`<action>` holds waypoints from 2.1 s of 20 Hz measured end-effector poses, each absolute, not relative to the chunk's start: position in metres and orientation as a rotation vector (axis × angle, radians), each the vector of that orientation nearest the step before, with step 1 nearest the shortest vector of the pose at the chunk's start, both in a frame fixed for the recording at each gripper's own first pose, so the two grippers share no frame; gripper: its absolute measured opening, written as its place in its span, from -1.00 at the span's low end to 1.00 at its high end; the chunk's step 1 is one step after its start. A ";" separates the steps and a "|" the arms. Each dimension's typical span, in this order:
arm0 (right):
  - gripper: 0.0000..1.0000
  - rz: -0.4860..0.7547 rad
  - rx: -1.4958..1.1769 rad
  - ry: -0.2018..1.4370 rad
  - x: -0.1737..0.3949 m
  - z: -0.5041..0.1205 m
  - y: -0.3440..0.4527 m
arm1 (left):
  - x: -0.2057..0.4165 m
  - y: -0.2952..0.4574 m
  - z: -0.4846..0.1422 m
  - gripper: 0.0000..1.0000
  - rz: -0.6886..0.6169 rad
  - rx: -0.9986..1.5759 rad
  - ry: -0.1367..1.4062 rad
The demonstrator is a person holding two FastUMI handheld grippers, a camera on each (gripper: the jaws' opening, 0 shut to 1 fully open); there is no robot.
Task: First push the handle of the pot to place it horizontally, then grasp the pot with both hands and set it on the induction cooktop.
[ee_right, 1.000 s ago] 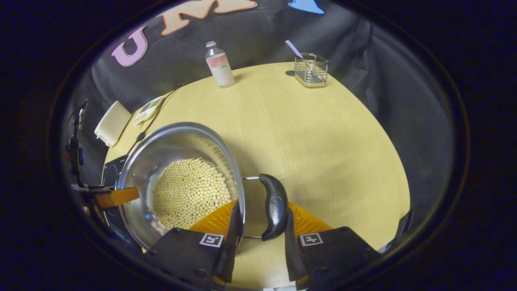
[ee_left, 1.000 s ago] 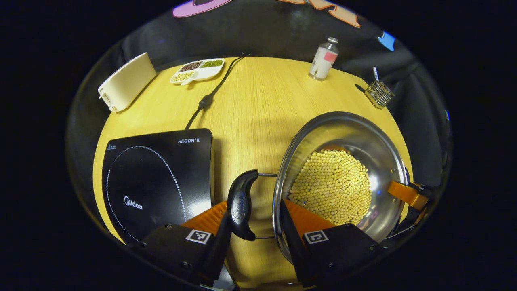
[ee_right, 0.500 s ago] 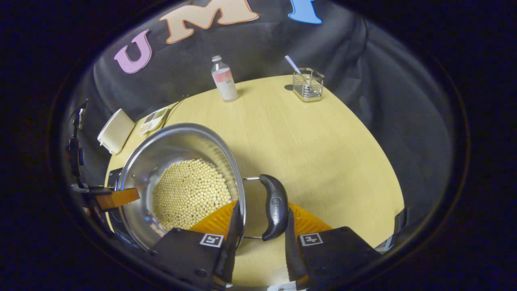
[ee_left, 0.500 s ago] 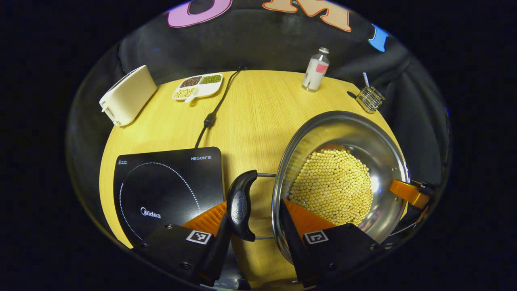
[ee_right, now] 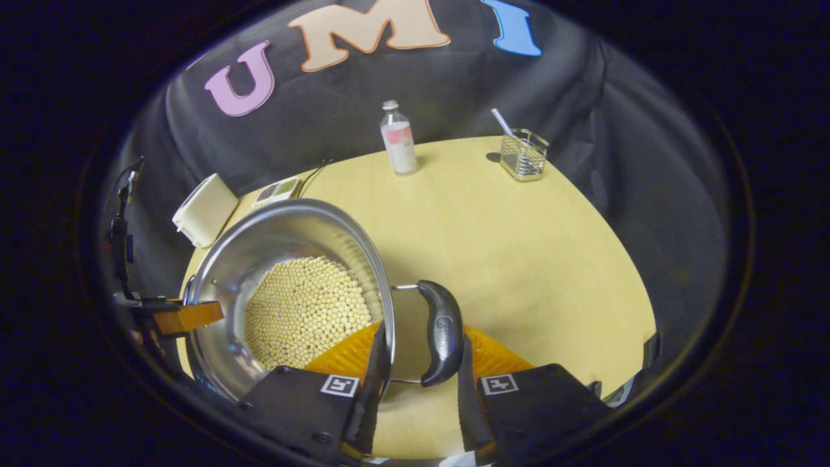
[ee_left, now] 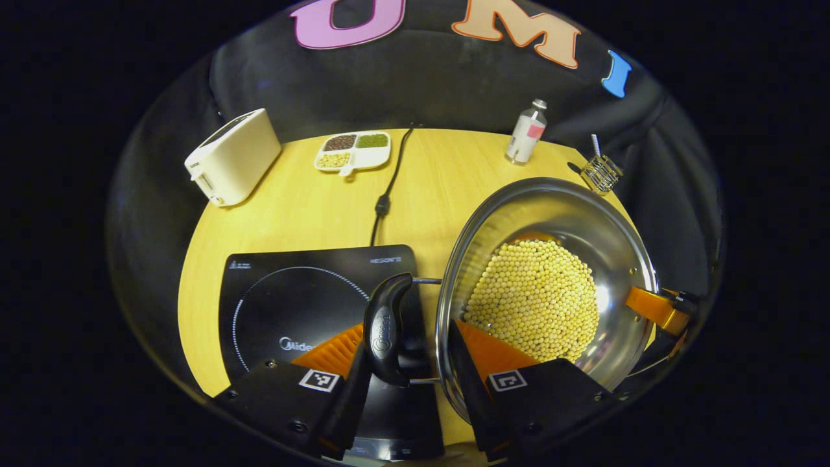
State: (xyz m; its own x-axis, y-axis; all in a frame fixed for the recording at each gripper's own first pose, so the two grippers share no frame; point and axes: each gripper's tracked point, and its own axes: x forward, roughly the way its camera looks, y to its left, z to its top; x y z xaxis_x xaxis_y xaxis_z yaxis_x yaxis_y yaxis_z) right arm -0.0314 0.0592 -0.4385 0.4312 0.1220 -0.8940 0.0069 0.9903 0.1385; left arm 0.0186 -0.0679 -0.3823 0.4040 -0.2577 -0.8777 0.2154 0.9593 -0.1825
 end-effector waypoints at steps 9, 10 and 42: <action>-0.03 0.166 0.116 1.139 -0.046 -0.431 0.155 | 0.009 0.028 -0.387 0.37 -0.197 -0.068 1.132; -0.03 0.177 0.114 1.141 -0.047 -0.431 0.165 | 0.010 0.037 -0.388 0.38 -0.185 -0.072 1.132; -0.03 0.272 0.083 1.185 -0.051 -0.447 0.281 | 0.014 0.165 -0.411 0.38 -0.055 -0.079 1.166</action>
State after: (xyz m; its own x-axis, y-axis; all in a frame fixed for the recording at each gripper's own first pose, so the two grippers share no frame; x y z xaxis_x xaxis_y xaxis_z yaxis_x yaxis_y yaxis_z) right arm -0.0513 0.2806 -0.4470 0.3483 0.2533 -0.9025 -0.1660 0.9642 0.2065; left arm 0.0144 0.1650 -0.4106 0.3932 -0.0842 -0.9156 0.0021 0.9959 -0.0907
